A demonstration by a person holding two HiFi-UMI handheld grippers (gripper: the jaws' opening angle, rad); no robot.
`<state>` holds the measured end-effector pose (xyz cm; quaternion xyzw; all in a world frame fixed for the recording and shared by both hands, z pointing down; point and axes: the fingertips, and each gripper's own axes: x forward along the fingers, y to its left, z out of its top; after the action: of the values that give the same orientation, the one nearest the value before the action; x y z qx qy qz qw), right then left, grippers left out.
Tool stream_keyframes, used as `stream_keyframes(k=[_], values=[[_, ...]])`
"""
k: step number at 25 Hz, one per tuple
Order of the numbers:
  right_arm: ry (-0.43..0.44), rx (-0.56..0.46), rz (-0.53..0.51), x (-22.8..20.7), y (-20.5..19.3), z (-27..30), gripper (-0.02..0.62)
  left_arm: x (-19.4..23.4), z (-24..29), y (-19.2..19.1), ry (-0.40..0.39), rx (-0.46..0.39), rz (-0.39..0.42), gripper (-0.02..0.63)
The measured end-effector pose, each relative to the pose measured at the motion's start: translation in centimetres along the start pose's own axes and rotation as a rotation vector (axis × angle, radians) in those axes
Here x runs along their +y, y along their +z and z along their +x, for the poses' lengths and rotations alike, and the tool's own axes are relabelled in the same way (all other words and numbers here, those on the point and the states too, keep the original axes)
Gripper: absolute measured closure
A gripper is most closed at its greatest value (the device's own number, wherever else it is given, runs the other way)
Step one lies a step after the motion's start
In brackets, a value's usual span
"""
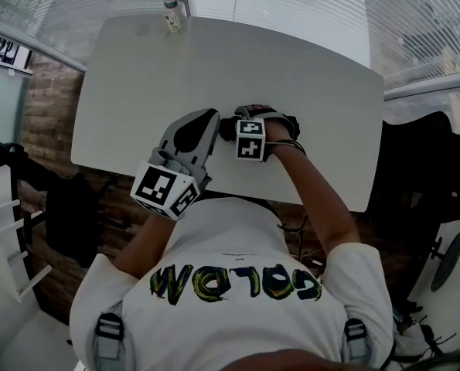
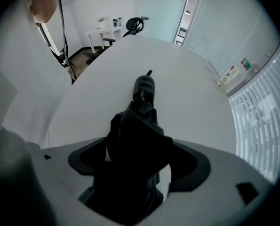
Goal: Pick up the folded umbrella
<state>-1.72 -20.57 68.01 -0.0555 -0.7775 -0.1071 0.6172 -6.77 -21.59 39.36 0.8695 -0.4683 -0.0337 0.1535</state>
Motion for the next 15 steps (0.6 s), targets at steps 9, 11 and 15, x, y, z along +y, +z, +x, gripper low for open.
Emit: stream_keyframes(k=[9,11,15], values=[[0.113,-0.009,-0.012,0.7,0.1,1.0,0.260,0.5,-0.1,0.1,0.016,-0.004,-0.004,0.595],[0.130,-0.017,-0.016,0.8,0.2,0.8,0.291,0.6,-0.1,0.2,0.017,-0.008,-0.003,0.595],[0.119,-0.031,-0.025,1.3,0.3,0.6,0.338,0.4,-0.1,0.2,0.019,-0.011,0.000,0.595]])
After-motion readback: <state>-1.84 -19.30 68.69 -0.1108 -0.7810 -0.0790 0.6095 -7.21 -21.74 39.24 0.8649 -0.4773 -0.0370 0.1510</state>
